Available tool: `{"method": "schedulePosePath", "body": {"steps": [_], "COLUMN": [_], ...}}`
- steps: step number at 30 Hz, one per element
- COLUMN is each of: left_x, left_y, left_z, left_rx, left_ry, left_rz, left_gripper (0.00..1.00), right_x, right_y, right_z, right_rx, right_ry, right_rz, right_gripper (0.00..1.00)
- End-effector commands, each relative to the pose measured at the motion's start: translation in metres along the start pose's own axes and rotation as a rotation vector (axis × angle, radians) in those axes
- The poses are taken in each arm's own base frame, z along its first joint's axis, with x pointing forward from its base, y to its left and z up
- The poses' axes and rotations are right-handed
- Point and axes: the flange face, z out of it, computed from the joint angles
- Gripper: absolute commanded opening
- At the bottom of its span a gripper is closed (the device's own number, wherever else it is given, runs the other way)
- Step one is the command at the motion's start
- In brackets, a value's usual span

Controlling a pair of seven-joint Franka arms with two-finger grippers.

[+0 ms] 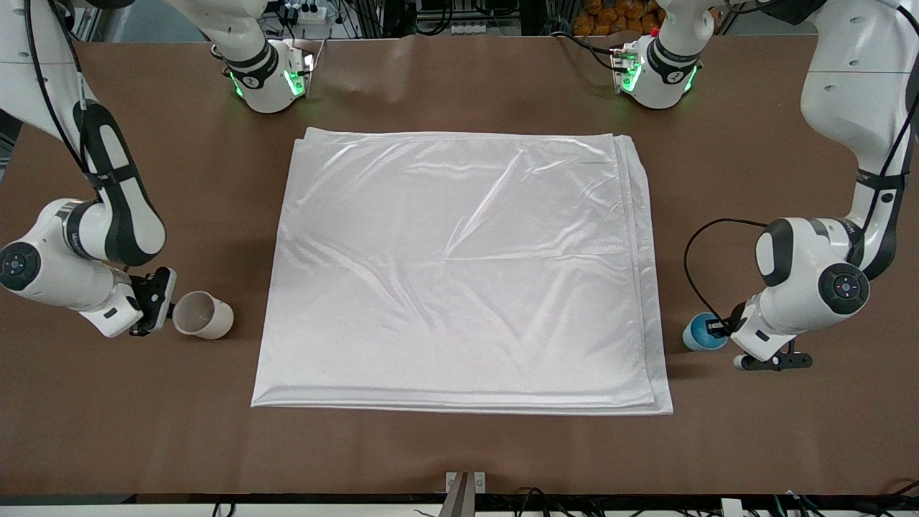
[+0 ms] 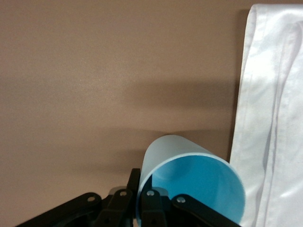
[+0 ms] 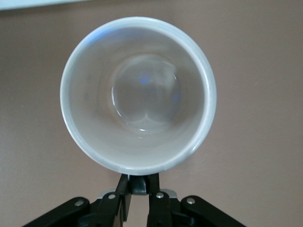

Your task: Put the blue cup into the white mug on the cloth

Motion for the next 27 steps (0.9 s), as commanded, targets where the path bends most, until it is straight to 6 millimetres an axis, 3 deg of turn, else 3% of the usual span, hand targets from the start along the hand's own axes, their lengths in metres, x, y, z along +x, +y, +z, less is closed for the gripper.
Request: {"method": "schedulePosePath", "body": {"steps": [1, 4, 10, 15, 19, 27], "left_x": [0.001, 0.001, 0.003, 0.005, 0.007, 0.008], "left_y": [0.003, 0.004, 0.011, 0.011, 0.019, 0.028], "left_z": [-0.016, -0.017, -0.030, -0.041, -0.051, -0.071], "left_rx": [0.004, 0.003, -0.018, -0.017, -0.024, -0.028], "left_ry": [0.020, 0.020, 0.033, 0.036, 0.040, 0.048], "left_rz": [0.003, 0.000, -0.005, -0.003, 0.004, 0.016], "left_gripper": [0.00, 0.00, 0.00, 0.00, 0.00, 0.00], "right_x": [0.027, 0.052, 0.105, 0.150, 0.198, 0.263], "right_y": [0.002, 0.002, 0.000, -0.005, -0.013, -0.031], "right_z": [-0.045, -0.058, -0.064, -0.063, -0.066, -0.066], "right_rx": [-0.058, -0.066, -0.060, -0.060, -0.058, -0.048], "right_ry": [0.044, 0.085, 0.121, 0.132, 0.125, 0.097], "right_rz": [-0.071, -0.084, -0.142, -0.188, -0.183, -0.119], "right_gripper": [0.06, 0.03, 0.03, 0.01, 0.01, 0.00]}}
